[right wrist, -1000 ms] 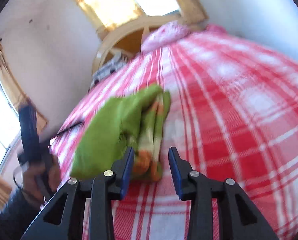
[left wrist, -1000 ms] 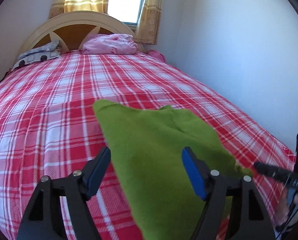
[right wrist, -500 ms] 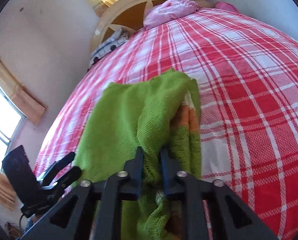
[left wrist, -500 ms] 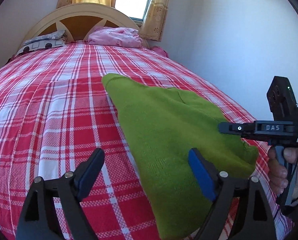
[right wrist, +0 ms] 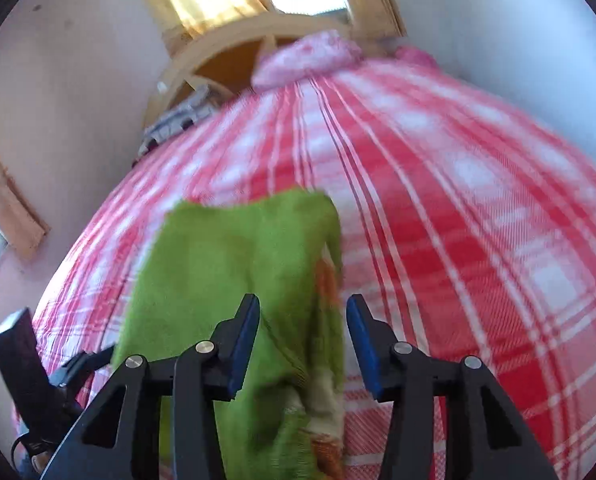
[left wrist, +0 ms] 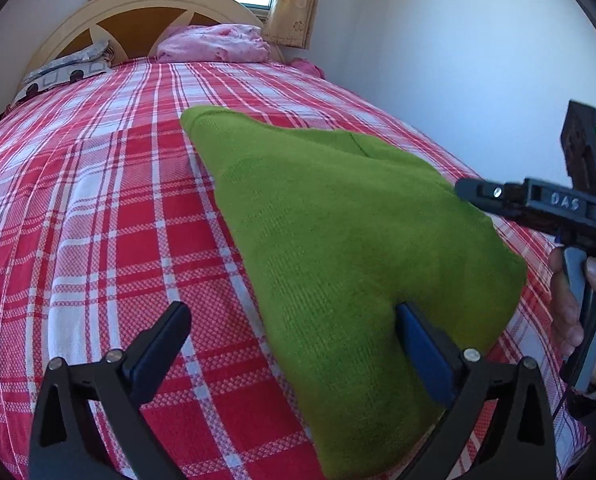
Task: Fold small clothes
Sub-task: 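Press and smooth the folded sweater with both open tools, then move the open right tool to the ribbed cuff end of the bundle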
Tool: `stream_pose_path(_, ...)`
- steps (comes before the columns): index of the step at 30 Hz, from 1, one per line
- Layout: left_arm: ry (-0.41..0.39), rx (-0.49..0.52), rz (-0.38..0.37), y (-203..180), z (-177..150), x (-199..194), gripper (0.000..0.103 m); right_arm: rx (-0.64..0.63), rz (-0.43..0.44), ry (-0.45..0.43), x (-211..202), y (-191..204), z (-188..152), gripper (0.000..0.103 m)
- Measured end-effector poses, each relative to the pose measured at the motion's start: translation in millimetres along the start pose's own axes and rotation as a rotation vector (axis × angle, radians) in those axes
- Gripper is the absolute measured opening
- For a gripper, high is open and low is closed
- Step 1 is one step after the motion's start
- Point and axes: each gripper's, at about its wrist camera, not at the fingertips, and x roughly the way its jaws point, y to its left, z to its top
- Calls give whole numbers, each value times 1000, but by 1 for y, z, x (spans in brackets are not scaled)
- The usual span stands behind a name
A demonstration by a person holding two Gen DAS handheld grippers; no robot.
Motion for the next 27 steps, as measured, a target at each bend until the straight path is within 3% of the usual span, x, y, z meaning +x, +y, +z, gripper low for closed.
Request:
stream_pose_path(2, 2, 1, -3, -1, -1, 0, 103, -95, 58, -23, -6, 25, 10, 48)
stream_pose_path(4, 4, -1, -6, 0, -1, 0, 103, -150, 153, 50, 7, 46, 18, 48)
stream_pose_path(6, 6, -6, -12, 1, -1, 0, 103, -140, 172, 133, 30, 51, 20, 48)
stream_pose_path(10, 17, -15, -19, 3, 1, 4, 103, -131, 49, 250, 78, 32, 16, 44)
stream_pose_path(11, 26, -16, -24, 3, 1, 5, 103, -120, 54, 264, 84, 27, 14, 42)
stream_pose_path(13, 46, -18, -26, 2, 1, 8, 103, -93, 60, 265, 85, 21, 18, 40)
stream_pose_path(15, 46, -25, -35, 3, 1, 8, 103, -154, 23, 242, 72, 42, 20, 42)
stream_pose_path(17, 41, -42, -50, 6, 0, 6, 103, -255, 67, 217, 65, 72, 16, 42)
stream_pose_path(20, 42, -57, -64, 8, -1, 5, 103, -380, 148, 264, 69, 109, -2, 42)
stream_pose_path(22, 42, -58, -57, 7, -1, 5, 103, -461, 29, 288, 88, 115, -16, 42)
stream_pose_path(27, 50, -57, -39, 6, -1, 6, 103, -364, 71, 304, 92, 95, -9, 42)
